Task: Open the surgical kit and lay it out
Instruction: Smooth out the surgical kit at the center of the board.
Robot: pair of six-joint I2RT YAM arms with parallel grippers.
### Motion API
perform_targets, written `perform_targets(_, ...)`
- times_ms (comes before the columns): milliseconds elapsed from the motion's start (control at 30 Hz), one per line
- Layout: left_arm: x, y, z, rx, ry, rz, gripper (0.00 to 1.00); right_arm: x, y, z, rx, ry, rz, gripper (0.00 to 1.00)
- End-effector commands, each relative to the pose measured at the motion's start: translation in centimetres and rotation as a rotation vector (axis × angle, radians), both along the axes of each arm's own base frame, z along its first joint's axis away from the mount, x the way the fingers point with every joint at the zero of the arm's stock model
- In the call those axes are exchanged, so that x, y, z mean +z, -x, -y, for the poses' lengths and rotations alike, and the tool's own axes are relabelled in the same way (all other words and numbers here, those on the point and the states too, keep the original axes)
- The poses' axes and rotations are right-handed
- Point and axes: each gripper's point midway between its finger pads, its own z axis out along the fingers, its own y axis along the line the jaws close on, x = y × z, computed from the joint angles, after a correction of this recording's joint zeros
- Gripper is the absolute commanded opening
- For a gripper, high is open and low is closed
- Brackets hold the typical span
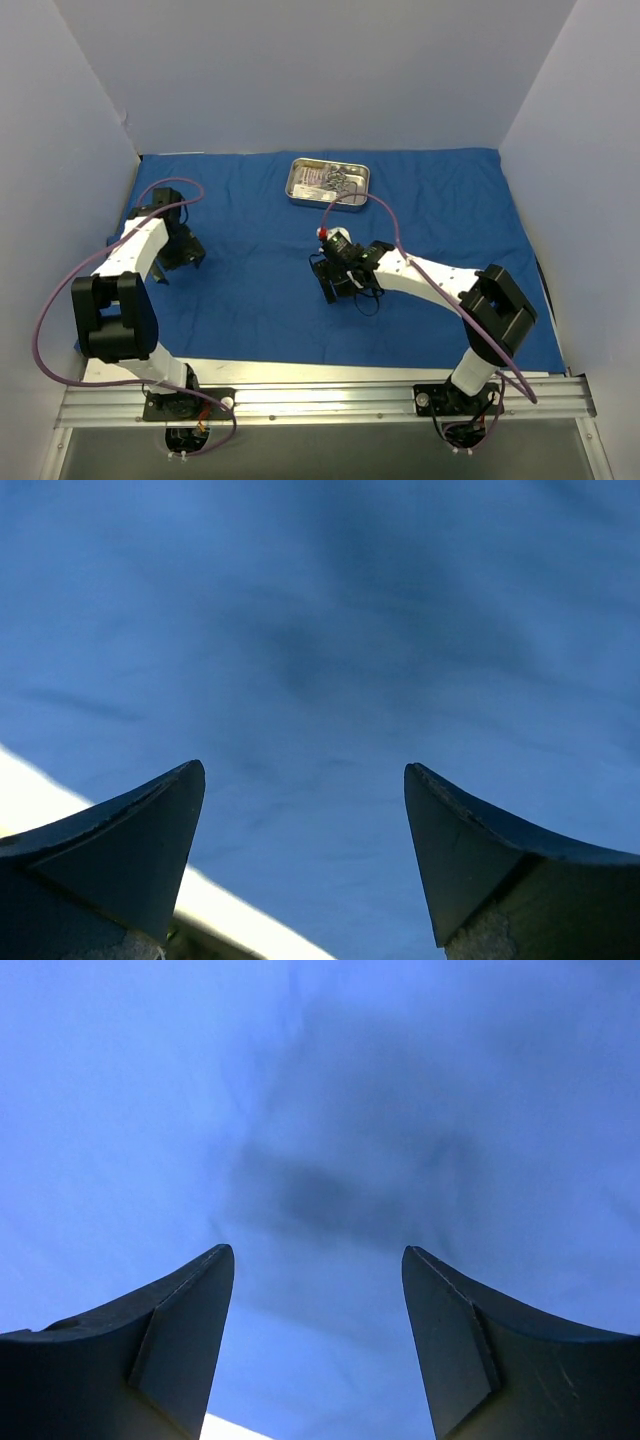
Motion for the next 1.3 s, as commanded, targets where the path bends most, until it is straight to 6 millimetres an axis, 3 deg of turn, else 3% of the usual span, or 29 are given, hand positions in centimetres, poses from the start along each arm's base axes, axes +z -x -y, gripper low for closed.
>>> perform_targets(0,1.2,-4.9,3.6,-0.111,0.054,0.186,0.91,1.1,-4.2,-1.9,-0.051,-0.018,0.135,0.64)
perform_targets(167,-0.6,-6.7,6.8,-0.195,0.049,0.201,0.91,0.6,-6.9,-3.4,-0.087,-0.036,0.199,0.63)
perform_targets(367,-3.4,-6.9,8.5,-0.211,0.073,0.153,0.92,-2.5,-7.3,-3.7,-0.087,-0.008,0.176,0.63)
perform_targets(667,-7.8,-2.4,9.0,-0.128,0.121,-0.006,0.91,-4.7,-2.6,-0.2,-0.045,0.062,0.064,0.63)
perform_targets(700,-8.3,-1.5,9.0,-0.118,0.125,-0.033,0.86,-4.8,-2.1,0.0,-0.042,0.059,0.050,0.63)
perform_targets(1267,-8.1,6.7,8.1,0.014,0.107,-0.261,0.84,-5.7,4.5,3.9,-0.033,0.119,-0.149,0.63)
